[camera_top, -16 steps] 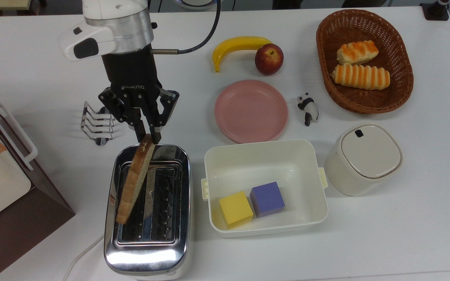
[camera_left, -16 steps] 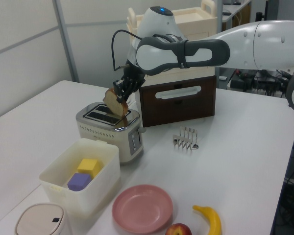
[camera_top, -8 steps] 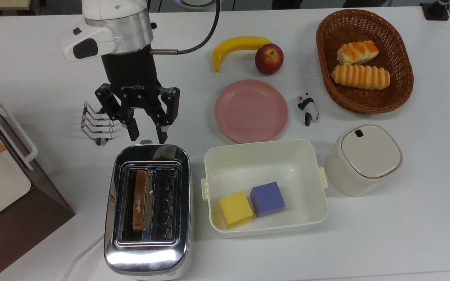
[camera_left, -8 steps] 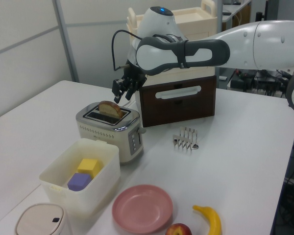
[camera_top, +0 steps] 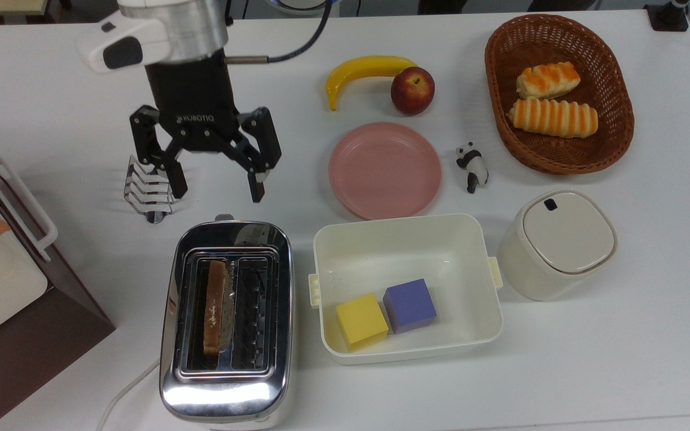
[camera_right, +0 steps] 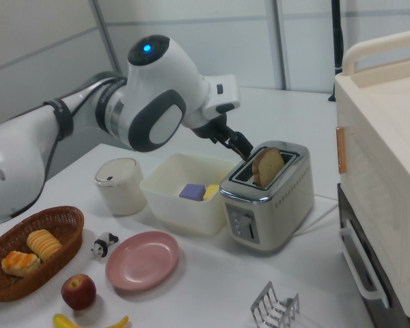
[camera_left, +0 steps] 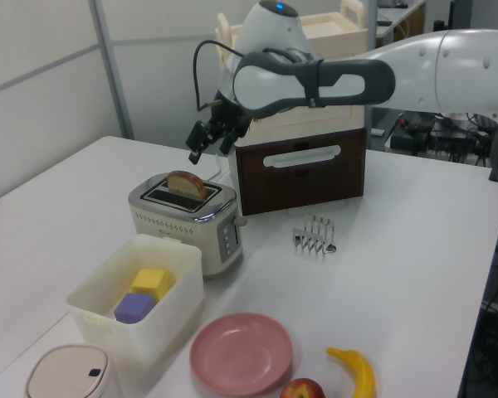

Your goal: Put the bread in the toaster

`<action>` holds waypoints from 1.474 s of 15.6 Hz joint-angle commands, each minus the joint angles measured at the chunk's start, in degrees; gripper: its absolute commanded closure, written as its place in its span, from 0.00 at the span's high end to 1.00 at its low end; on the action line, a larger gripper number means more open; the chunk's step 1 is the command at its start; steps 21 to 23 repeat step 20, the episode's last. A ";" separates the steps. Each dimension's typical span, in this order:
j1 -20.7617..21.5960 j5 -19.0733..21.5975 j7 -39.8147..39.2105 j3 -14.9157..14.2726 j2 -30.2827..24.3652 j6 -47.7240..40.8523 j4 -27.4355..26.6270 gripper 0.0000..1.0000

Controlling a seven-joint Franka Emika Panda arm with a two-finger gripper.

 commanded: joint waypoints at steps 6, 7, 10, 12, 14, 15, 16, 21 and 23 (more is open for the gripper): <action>-1.40 -3.92 -5.08 -0.52 -4.81 -19.17 -1.55 1.00; -1.49 -5.14 -5.08 -0.52 -4.90 -21.72 -1.55 1.00; -1.49 -8.75 -5.26 -0.43 -5.95 -26.22 -1.55 1.00; -1.49 -9.11 -5.78 -0.43 -6.04 -29.46 -1.55 1.00; -1.49 -10.50 -6.40 -0.43 -6.05 -30.62 -1.55 1.00; -1.49 -11.38 -6.66 -0.43 -5.96 -30.54 -1.55 1.00; -1.49 -11.74 -6.49 -0.43 -5.96 -30.54 -1.55 1.00; -2.01 -11.30 -5.78 -0.96 -6.66 -30.71 -1.55 1.00; -2.01 -11.30 -5.78 -0.96 -6.66 -30.71 -1.55 1.00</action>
